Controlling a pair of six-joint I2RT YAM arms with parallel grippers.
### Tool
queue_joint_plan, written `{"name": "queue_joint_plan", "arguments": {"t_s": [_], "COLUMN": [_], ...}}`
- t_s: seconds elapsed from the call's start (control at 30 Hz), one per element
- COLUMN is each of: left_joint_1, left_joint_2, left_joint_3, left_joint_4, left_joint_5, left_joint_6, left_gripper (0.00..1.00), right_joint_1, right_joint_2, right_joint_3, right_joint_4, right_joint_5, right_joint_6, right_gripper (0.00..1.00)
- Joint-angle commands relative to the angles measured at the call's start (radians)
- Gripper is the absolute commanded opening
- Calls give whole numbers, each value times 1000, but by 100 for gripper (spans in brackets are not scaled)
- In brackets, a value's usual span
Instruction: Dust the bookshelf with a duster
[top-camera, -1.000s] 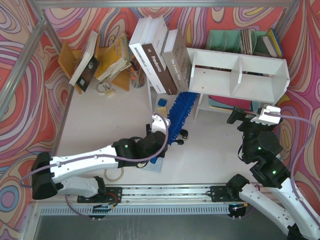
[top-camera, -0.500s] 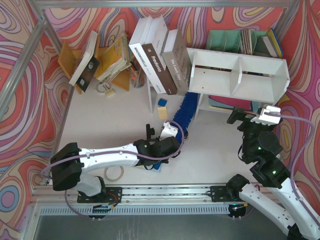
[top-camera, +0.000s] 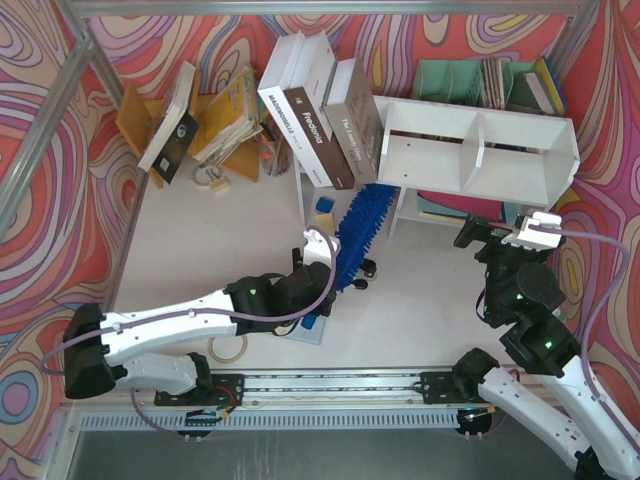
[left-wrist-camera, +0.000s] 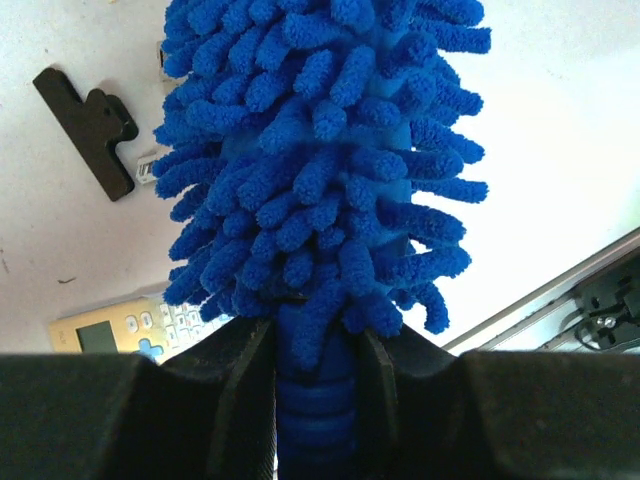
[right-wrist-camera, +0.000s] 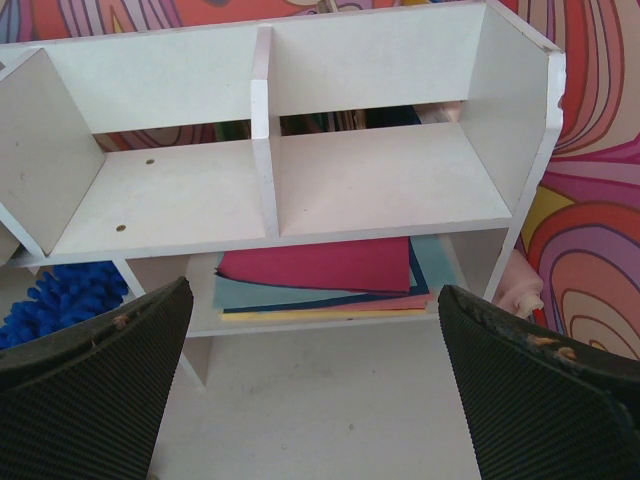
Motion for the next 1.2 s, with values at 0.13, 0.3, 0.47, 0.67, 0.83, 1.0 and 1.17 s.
{"name": "queue_joint_plan", "arguments": {"t_s": [0.13,0.3,0.47,0.67,0.83,1.0,1.17], "left_joint_1": [-10,-19,-19,-23,-23,-23,-23], "left_joint_2": [78,161,218,174,63,-30,-16], "left_joint_3": [10,4,13,24,4,-23,-32], "left_joint_4": [81,71,53,30,18,57,96], "left_joint_5": [67,70,65,10,-81,-90,-33], "left_joint_6": [38,36,35,45,57,57,52], "left_gripper": [0,0,0,0,0,0,0], "right_joint_1": [0,0,0,0,0,0,1], "right_joint_2": [-12,-15,-13,-11,-11,-8,-3], "right_joint_3": [-6,-8,-8,-7,-7,-9,-7], "right_joint_4": [37,38,38,39,40,43,43], "right_joint_5": [6,7,6,5,4,2,1], "right_joint_6": [-8,-8,-7,-10,-9,-9,-10], "right_gripper": [99,99,99,99,99,99,99]}}
